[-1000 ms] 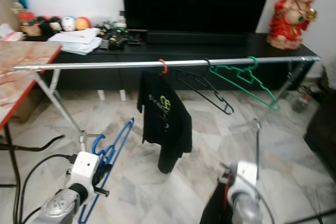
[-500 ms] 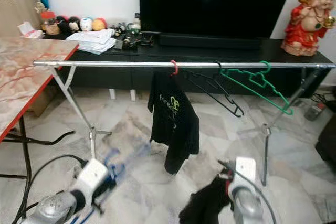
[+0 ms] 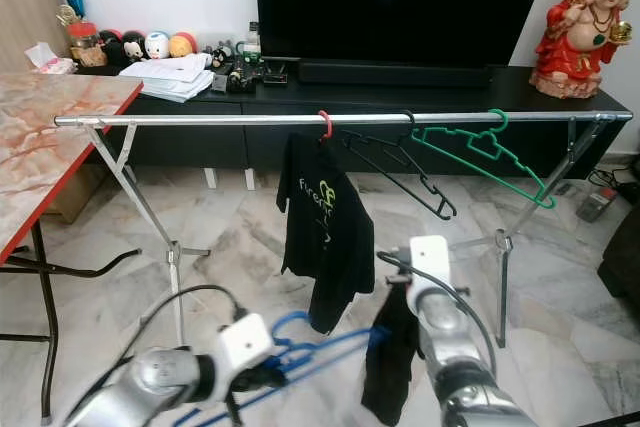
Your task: Hang hanger
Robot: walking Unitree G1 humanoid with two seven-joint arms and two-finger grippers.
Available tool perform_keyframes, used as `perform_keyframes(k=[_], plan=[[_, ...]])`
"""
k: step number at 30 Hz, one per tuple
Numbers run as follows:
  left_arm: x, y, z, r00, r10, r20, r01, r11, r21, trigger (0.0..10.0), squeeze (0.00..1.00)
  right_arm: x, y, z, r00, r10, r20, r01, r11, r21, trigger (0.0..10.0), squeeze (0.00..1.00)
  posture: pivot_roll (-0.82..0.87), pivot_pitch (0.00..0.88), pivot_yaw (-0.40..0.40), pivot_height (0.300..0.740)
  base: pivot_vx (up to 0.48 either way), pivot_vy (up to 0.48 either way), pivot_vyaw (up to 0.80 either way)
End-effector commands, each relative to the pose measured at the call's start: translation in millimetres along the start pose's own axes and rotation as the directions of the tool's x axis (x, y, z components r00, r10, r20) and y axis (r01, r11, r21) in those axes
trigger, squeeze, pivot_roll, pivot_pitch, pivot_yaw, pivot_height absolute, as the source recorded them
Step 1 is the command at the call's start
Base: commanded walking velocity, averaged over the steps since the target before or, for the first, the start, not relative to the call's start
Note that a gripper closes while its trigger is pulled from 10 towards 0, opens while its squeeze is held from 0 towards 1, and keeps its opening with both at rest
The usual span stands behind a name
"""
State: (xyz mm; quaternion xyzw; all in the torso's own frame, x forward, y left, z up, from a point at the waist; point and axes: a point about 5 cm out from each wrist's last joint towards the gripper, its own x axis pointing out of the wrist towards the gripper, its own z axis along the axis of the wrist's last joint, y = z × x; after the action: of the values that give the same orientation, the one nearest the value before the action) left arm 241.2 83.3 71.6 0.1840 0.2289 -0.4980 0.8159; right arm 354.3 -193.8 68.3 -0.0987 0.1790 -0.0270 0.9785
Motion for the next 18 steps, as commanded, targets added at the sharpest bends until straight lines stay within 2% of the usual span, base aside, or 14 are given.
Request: perform_keyframes(k=[1, 5, 10, 13, 18], plan=[[1.9, 0.7, 0, 1.0, -0.009, -0.018, 0.009, 1.0, 0.002, 10.0, 0.0, 3.2, 4.5, 15, 0.999, 0.012, 0.035, -0.012, 1.0, -0.013, 10.0, 0.0, 0.1, 0.0, -0.013, 0.74, 0.0, 0.0, 0.0], [5.7, -1.4, 2, 1.0, -0.01, -0.007, 0.01, 1.0, -0.012, 10.0, 0.0, 4.3, 12.0, 19, 0.999, 0.024, 0.027, -0.024, 1.0, -0.008, 10.0, 0.0, 0.09, 0.0, -0.021, 0.74, 0.0, 0.0, 0.0], [6.2, 1.5, 3, 0.999, 0.038, 0.011, -0.038, 0.999, -0.032, 10.0, 0.0, 4.4, 18.1, 19, 0.999, 0.04, 0.016, -0.04, 0.999, -0.01, 10.0, 0.0, 0.11, 0.0, -0.034, 0.74, 0.0, 0.0, 0.0], [6.3, 14.6, 6, 0.991, 0.131, 0.024, -0.129, 0.989, -0.067, 10.0, 0.0, 4.3, 21.7, 18, 0.999, 0.05, 0.004, -0.05, 0.999, -0.006, 10.0, 0.0, 0.11, 0.0, -0.033, 0.74, 0.0, 0.0, 0.0], [6.1, 25.4, 13, 0.977, 0.209, 0.053, -0.202, 0.974, -0.105, 10.0, 0.0, 4.4, 22.1, 18, 0.999, 0.048, -0.003, -0.048, 0.999, -0.004, 10.0, 0.0, 0.1, 0.0, -0.034, 0.74, 0.0, 0.0, 0.0]])
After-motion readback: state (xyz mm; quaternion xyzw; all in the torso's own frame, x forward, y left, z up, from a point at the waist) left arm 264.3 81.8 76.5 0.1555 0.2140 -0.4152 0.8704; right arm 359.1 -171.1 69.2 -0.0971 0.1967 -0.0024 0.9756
